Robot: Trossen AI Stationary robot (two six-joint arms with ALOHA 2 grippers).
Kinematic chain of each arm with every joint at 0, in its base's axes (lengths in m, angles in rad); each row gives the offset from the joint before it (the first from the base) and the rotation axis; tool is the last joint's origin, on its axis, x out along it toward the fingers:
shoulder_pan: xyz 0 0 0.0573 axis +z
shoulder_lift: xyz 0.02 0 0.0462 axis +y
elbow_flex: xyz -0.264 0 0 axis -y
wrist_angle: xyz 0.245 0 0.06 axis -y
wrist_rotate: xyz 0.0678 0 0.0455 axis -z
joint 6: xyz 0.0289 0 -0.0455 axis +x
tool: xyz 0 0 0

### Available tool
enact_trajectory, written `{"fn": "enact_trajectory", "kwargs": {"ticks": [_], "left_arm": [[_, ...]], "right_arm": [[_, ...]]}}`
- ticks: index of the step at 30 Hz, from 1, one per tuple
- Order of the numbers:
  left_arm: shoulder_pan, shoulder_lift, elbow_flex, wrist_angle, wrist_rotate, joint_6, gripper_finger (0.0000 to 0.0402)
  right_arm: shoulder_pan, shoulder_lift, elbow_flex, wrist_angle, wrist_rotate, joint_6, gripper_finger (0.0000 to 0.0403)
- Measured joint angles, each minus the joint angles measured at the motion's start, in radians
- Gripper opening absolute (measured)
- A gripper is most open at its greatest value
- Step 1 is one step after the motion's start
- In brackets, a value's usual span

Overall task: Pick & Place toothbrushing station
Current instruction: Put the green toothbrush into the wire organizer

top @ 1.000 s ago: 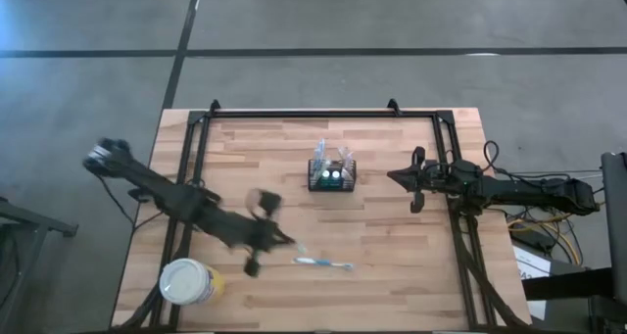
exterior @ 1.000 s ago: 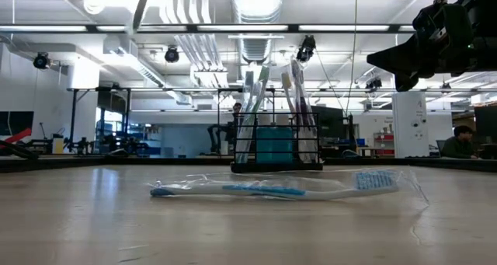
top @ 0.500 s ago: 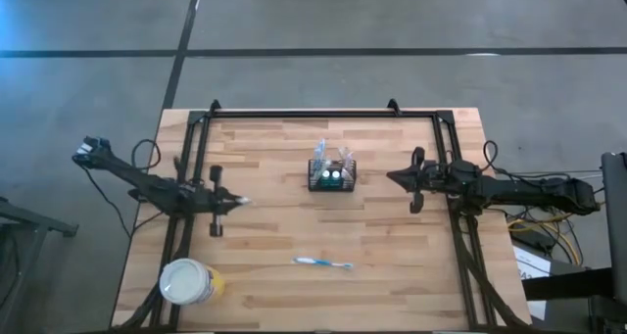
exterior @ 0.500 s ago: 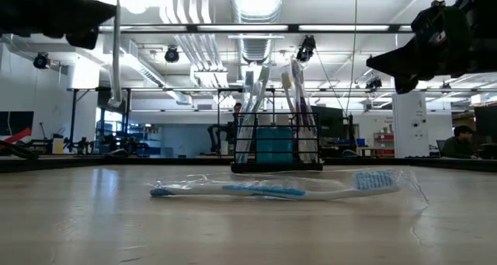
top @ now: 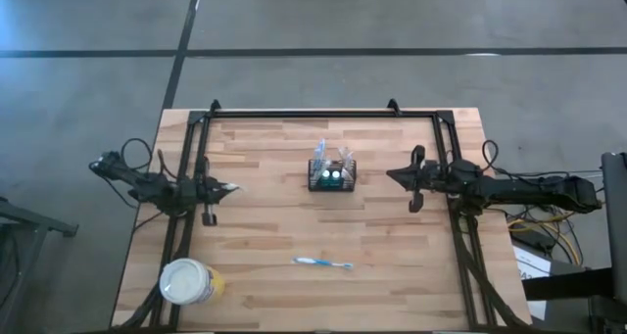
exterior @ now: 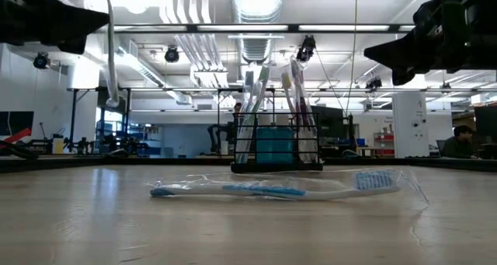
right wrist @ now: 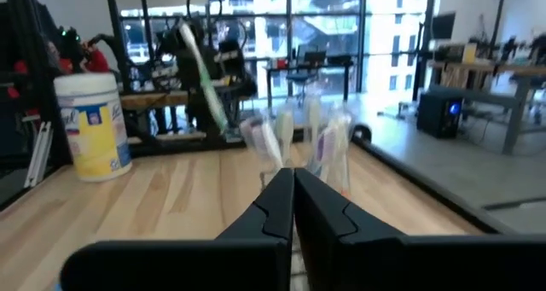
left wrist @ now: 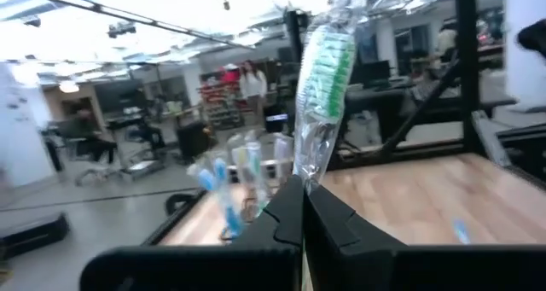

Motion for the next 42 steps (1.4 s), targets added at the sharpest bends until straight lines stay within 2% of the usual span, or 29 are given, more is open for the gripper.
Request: {"fn": "enact_trajectory", "kwargs": {"ticks": [7, 12, 15, 19, 25, 28, 29, 33, 34, 37, 42], "left_arm": [[0.0, 0.007, 0.001, -0.003, 0.016, -0.032, 0.0], [0.023, 0.032, 0.041, 0.085, -0.008, -0.038, 0.0], [0.051, 0.103, 0.104, 0.166, 0.019, 0.039, 0.0], [0.11, 0.266, 0.207, 0.204, 0.07, 0.132, 0.0], [0.273, 0.578, 0.392, 0.222, 0.301, 0.135, 0.0], [0.393, 0.724, 0.461, 0.225, 0.374, 0.126, 0.0], [0.441, 0.77, 0.477, 0.241, 0.427, 0.112, 0.0], [0.642, 0.949, 0.506, 0.38, 0.761, -0.031, 0.0], [0.678, 0.994, 0.506, 0.425, 0.819, -0.069, 0.0], [0.74, 1.112, 0.519, 0.585, 0.862, -0.125, 0.0], [0.748, 1.267, 0.539, 0.641, 0.922, -0.133, 0.0]], "right_arm": [[0.0, 0.0, 0.0, 0.036, 0.001, -0.022, 0.0008], [-0.001, 0.0, 0.0, 0.043, 0.001, -0.032, 0.0008], [-0.001, 0.001, 0.0, 0.069, 0.002, -0.032, 0.0008], [-0.001, 0.001, 0.0, 0.085, 0.002, -0.022, 0.0008], [-0.001, 0.001, 0.0, 0.09, 0.002, -0.028, 0.0008], [-0.001, 0.001, 0.0, 0.096, 0.002, -0.039, 0.0008], [-0.001, 0.001, 0.0, 0.096, 0.002, -0.04, 0.0008], [-0.001, 0.001, 0.0, 0.096, 0.002, -0.055, 0.0008], [-0.001, 0.001, 0.0, 0.096, 0.002, -0.062, 0.0008], [-0.001, 0.001, 0.0, 0.095, 0.002, -0.067, 0.0008], [-0.001, 0.001, 0.0, 0.095, 0.002, -0.067, 0.0008]]}}
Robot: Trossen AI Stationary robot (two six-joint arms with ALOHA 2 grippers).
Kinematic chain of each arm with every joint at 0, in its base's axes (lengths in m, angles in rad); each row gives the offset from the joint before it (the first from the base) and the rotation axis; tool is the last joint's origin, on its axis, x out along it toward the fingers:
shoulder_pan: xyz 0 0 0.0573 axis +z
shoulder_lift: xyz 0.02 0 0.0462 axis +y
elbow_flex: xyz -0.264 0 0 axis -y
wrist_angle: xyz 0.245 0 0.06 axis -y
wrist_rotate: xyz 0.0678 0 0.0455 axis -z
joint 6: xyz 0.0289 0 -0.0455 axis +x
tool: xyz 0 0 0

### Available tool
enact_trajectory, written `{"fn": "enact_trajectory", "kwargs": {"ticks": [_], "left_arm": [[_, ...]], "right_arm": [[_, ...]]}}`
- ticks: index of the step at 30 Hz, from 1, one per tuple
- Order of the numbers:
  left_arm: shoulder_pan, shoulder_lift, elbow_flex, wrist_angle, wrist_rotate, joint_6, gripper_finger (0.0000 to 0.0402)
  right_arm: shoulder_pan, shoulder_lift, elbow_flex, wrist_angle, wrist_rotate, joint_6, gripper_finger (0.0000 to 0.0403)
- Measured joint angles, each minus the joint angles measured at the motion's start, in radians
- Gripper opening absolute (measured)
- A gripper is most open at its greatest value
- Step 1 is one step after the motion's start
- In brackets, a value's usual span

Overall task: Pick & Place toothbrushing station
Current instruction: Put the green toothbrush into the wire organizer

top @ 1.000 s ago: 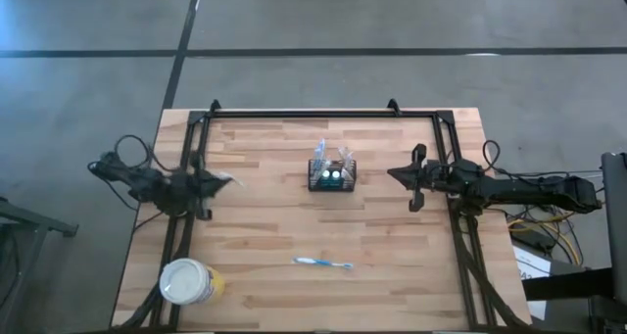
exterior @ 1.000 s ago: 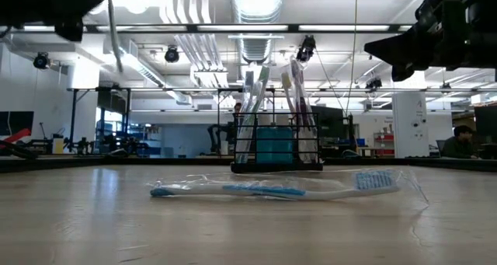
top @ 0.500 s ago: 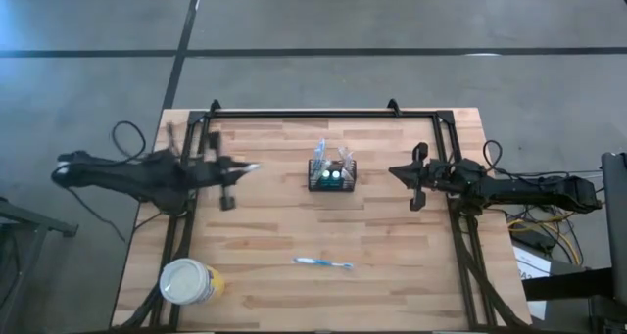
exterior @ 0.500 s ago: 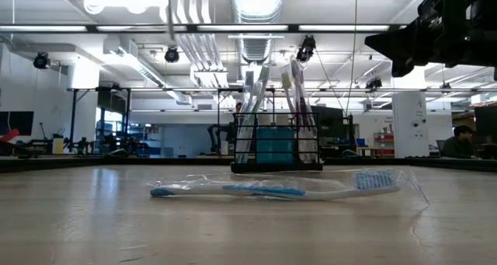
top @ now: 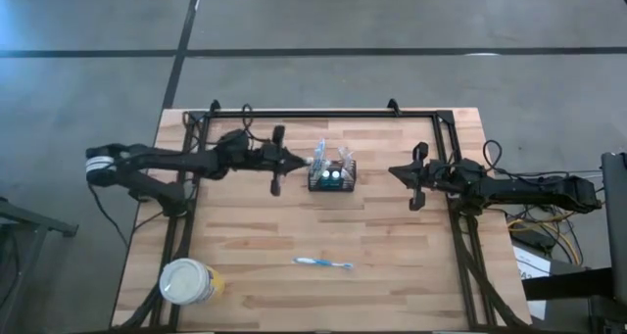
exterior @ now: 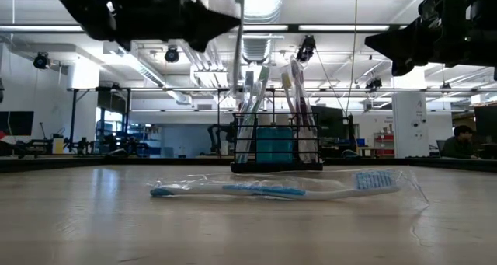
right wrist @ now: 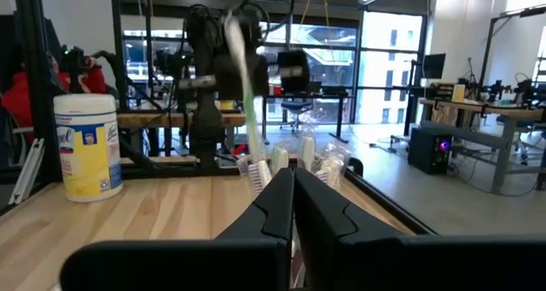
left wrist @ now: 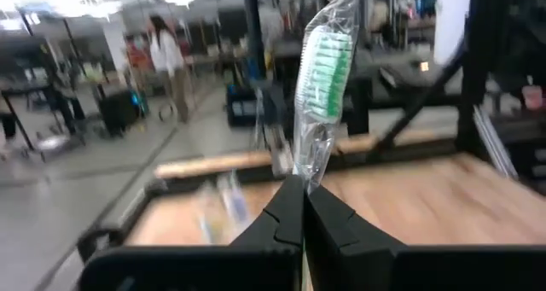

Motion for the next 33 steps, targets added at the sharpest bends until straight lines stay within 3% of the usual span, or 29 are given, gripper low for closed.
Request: {"fn": "enact_trajectory", "kwargs": {"ticks": [12, 25, 33], "left_arm": [[0.003, 0.209, 0.146, 0.026, -0.005, -0.084, 0.0], [0.01, 0.227, 0.102, 0.042, -0.026, -0.085, 0.0], [0.01, 0.277, 0.037, 0.19, -0.053, -0.126, 0.0]], "right_arm": [[0.0, 0.0, 0.0, -0.009, -0.001, 0.018, 0.0008], [0.0, 0.001, 0.0, -0.021, -0.001, 0.019, 0.0008], [0.0, 0.001, 0.0, -0.016, -0.001, 0.019, 0.0008]]}}
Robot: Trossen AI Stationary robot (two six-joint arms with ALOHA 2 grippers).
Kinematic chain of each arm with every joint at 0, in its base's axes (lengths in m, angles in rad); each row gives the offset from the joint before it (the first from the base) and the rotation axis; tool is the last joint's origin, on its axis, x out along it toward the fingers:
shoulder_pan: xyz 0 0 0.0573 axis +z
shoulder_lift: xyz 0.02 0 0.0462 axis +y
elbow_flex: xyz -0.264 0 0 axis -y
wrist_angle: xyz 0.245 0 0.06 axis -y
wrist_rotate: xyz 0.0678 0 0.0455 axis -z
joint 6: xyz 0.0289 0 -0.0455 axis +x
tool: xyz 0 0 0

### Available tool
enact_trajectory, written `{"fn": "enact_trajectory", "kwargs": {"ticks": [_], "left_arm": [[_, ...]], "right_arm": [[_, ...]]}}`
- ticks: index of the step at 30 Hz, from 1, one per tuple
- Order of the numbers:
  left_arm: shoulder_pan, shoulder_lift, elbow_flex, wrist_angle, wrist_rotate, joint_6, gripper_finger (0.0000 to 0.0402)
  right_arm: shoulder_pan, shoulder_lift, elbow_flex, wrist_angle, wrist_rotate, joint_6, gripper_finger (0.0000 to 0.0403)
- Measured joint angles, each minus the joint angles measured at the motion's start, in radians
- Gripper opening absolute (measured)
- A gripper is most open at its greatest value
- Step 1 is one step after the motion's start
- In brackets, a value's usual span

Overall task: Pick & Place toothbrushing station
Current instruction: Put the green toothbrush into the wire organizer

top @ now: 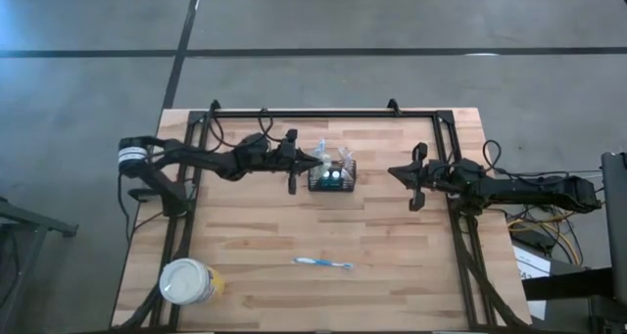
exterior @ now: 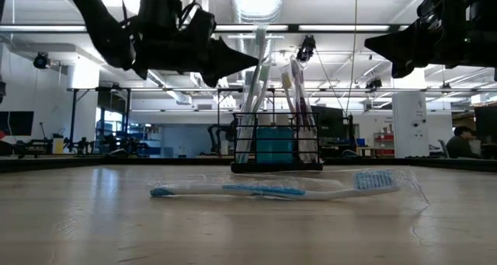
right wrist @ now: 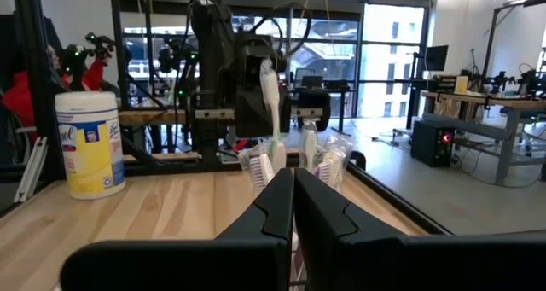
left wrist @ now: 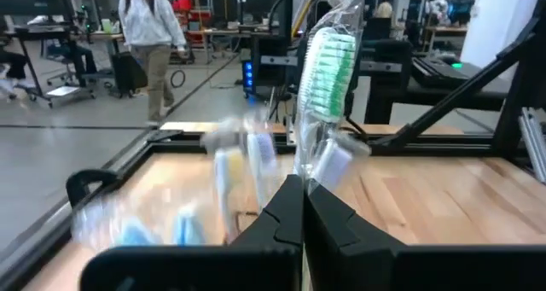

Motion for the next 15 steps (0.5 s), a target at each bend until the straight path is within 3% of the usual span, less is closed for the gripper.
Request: {"fn": "enact_trajectory", "kwargs": {"ticks": [4, 15], "left_arm": [[0.0, 0.037, -0.046, 0.119, -0.014, -0.032, 0.0], [0.001, 0.152, -0.063, 0.198, -0.033, -0.039, 0.0]], "right_arm": [[0.0, 0.0, 0.0, 0.001, 0.0, 0.0, 0.0008], [0.0, 0.0, 0.0, 0.001, 0.006, -0.01, 0.0008]]}}
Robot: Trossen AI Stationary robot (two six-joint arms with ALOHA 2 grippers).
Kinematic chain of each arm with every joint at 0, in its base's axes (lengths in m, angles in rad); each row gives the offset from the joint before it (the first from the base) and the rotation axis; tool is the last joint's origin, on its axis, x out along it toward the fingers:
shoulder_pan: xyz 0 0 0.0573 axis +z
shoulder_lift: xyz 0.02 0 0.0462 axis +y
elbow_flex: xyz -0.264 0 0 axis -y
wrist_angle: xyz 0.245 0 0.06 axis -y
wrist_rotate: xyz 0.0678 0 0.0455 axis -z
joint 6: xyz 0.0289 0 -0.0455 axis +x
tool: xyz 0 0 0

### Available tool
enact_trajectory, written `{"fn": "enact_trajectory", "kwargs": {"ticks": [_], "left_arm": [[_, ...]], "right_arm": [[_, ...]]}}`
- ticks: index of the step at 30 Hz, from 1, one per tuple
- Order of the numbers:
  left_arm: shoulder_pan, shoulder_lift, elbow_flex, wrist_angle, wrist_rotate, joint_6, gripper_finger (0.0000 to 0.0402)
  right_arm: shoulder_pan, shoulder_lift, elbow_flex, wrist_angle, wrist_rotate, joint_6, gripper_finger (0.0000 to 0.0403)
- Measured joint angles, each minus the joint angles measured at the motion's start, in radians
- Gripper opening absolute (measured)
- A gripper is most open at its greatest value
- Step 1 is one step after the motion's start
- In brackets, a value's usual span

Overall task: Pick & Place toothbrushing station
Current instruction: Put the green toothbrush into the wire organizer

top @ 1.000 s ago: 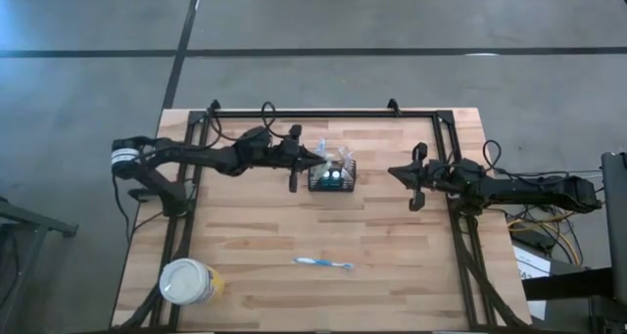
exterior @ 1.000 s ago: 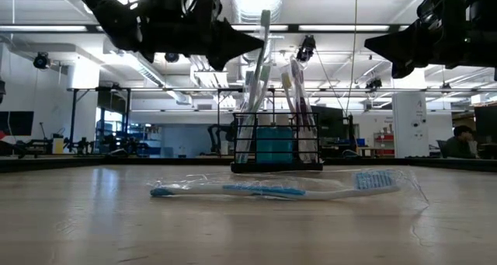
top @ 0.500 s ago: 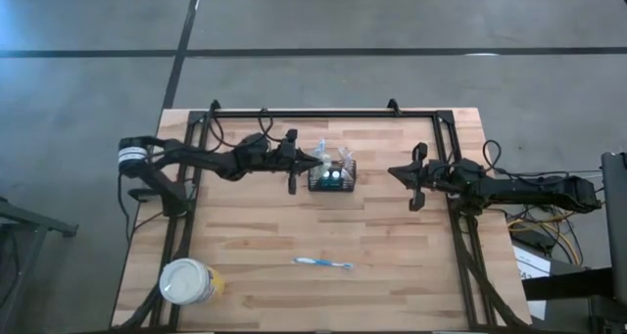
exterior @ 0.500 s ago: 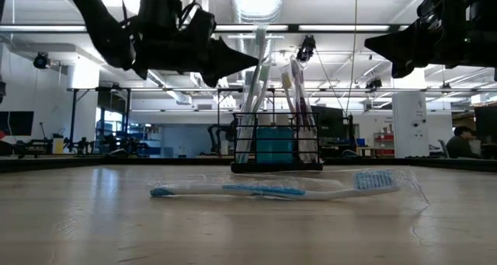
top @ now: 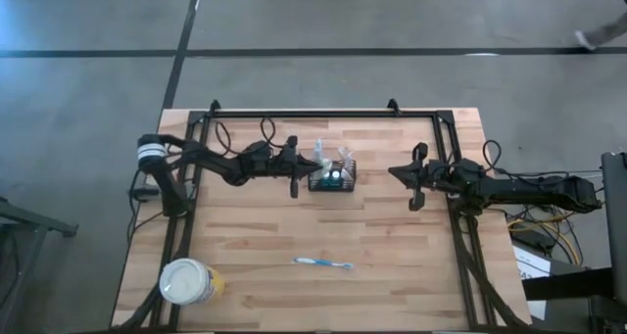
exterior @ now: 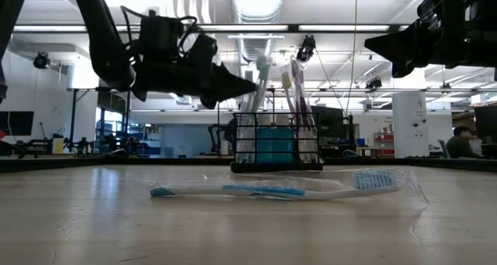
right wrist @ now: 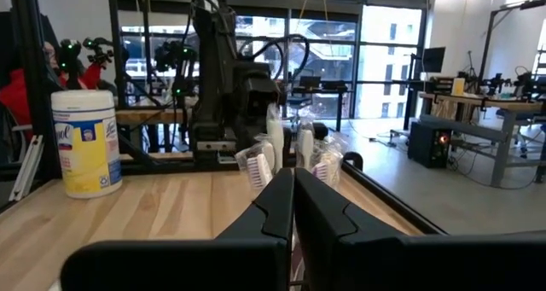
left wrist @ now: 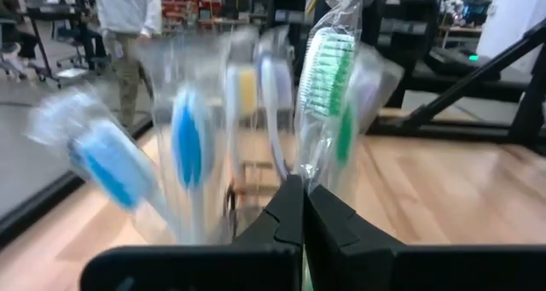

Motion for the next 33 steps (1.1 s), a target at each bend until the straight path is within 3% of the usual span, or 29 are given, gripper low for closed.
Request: {"fn": "enact_trajectory", "kwargs": {"ticks": [11, 33], "left_arm": [[0.0, 0.097, -0.002, 0.07, -0.01, -0.002, 0.0], [0.004, 0.101, -0.08, 0.149, -0.033, 0.001, 0.0]], "right_arm": [[0.0, 0.0, 0.0, 0.0, 0.0, 0.001, 0.0008], [0.0, 0.0, 0.0, -0.001, 0.0, 0.003, 0.0008]]}}
